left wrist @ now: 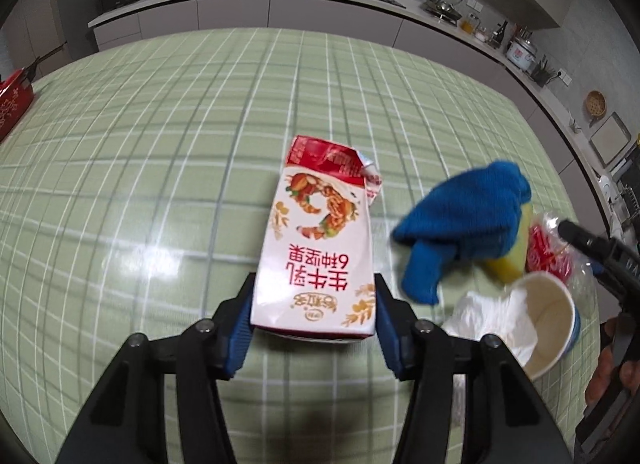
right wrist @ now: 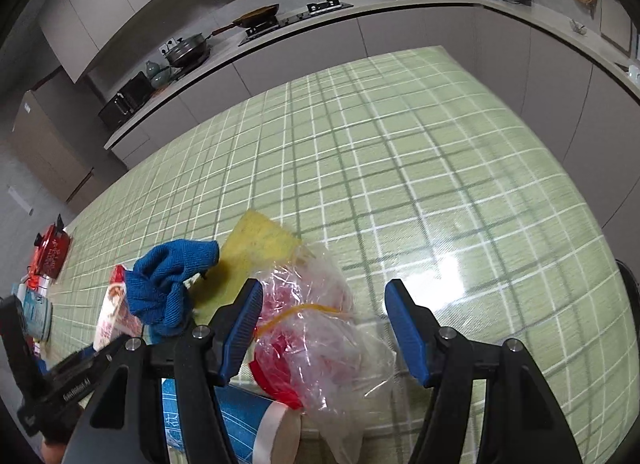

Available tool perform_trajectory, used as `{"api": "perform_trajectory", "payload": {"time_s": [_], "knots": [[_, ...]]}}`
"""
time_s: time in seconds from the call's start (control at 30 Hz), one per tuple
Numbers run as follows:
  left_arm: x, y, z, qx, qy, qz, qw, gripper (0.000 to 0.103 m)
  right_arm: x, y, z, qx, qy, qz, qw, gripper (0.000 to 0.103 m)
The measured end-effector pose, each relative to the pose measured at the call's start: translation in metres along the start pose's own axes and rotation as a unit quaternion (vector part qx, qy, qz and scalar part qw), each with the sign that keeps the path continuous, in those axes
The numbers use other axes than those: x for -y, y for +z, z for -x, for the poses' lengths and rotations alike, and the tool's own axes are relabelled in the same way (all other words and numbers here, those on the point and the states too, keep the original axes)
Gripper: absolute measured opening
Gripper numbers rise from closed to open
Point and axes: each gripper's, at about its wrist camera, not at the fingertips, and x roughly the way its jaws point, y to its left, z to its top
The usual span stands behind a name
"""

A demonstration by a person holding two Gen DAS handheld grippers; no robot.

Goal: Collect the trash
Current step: 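Grasp the milk carton with the left tool while the right tool grasps the clear bag, then carry the milk carton and clear bag to the black bucket and release both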

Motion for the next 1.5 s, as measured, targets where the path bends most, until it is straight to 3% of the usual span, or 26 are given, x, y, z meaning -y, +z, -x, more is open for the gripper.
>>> {"api": "perform_trajectory", "payload": {"time_s": [0.13,0.23,0.27,0.3,0.4,0.43,0.63,0.93,1.23,1.5], "knots": [[0.004,0.002,-0.004,-0.003,0.011,-0.003,0.9999,0.064,0.001,0.0,0.004,0.012,0.023,-0.012,1.0,0.066],[0.01,0.006,-0.009,0.003,0.009,-0.006,0.9999,0.064,-0.005,-0.003,-0.008,-0.011,0.021,0.003,1.0,0.07],[0.01,0.008,-0.009,0.004,0.002,-0.004,1.0,0.063,-0.006,-0.004,-0.011,-0.019,0.025,0.004,0.999,0.07],[0.014,0.009,-0.01,0.005,0.001,-0.002,1.0,0.054,-0.007,-0.005,-0.015,-0.026,0.029,0.004,0.999,0.07],[0.014,0.01,-0.01,0.011,-0.007,0.01,0.9999,0.053,-0.008,-0.011,-0.024,-0.04,0.025,0.01,0.999,0.069],[0.015,0.016,-0.011,0.013,-0.007,0.011,0.9998,0.053,-0.007,-0.013,-0.024,-0.039,0.026,0.008,0.999,0.064],[0.007,0.005,0.004,0.04,-0.007,0.017,0.999,0.052,-0.005,-0.018,-0.016,-0.018,0.021,0.013,1.0,0.061],[0.007,-0.002,0.048,0.098,-0.021,0.016,0.9948,0.052,0.01,-0.012,0.034,0.044,0.011,-0.001,0.999,0.061],[0.047,-0.021,0.072,0.116,-0.012,0.012,0.9931,0.052,0.03,-0.02,0.068,0.056,0.028,0.006,0.998,0.061],[0.133,-0.059,0.095,0.144,0.005,0.024,0.9893,0.052,0.108,-0.029,0.11,0.06,0.069,0.024,0.996,0.061]]}}
